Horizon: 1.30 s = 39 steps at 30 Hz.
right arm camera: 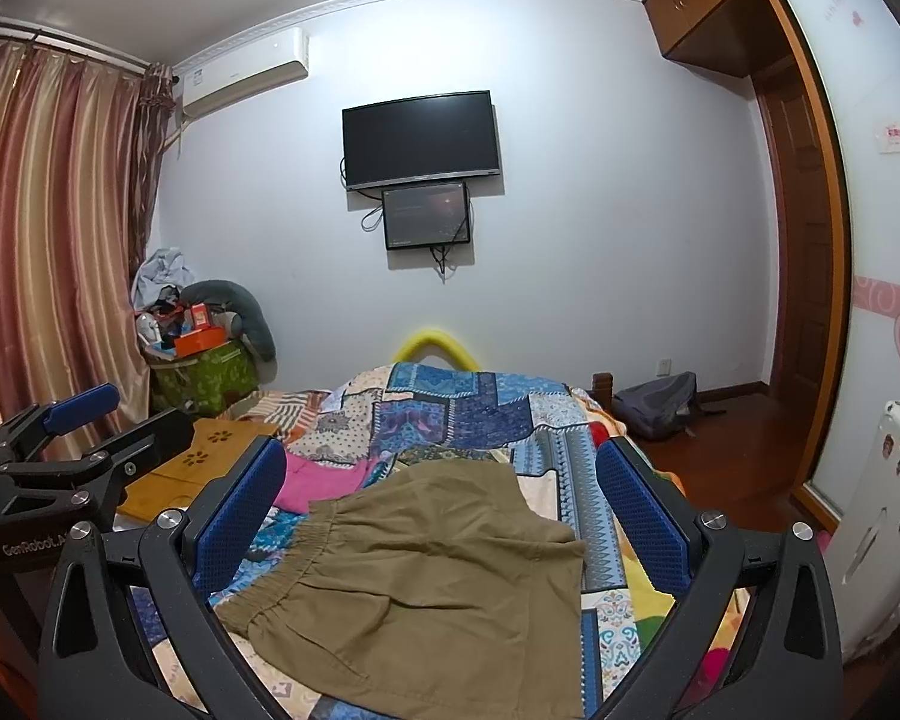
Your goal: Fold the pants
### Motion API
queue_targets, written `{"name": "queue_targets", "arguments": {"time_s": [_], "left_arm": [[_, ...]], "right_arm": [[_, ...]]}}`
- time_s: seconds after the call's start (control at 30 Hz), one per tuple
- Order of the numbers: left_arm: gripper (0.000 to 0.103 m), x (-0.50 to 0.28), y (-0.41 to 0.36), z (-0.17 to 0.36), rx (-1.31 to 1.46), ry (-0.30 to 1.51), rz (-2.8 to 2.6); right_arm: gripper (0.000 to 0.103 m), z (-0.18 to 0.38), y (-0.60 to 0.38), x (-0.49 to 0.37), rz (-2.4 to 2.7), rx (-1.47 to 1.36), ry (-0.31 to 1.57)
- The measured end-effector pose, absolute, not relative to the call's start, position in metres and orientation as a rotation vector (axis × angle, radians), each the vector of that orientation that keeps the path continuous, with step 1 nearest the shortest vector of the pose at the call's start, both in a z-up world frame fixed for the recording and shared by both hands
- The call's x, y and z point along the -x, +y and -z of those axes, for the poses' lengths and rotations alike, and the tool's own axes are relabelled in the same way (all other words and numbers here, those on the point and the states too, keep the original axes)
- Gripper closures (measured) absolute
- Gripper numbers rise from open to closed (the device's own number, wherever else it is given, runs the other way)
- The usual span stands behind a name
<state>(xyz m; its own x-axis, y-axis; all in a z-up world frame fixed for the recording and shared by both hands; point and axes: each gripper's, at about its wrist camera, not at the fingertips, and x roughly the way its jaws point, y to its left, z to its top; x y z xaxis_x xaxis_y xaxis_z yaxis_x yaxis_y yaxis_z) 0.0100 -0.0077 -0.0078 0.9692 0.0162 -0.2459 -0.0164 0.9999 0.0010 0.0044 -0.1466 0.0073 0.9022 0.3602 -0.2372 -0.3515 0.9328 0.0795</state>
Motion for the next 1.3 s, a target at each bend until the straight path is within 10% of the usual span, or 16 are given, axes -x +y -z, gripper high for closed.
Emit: {"name": "queue_targets", "arguments": {"time_s": [0.83, 1.3], "left_arm": [[0.0, -0.039, 0.0, 0.021, 0.021, 0.293, 0.013], [0.0, -0.172, 0.068, 0.109, -0.025, 0.623, -0.121]], "right_arm": [[0.0, -0.005, -0.149, -0.015, -0.36, -0.035, 0.275], [0.0, 0.081, -0.177, -0.122, -0.231, 0.067, 0.502]]}}
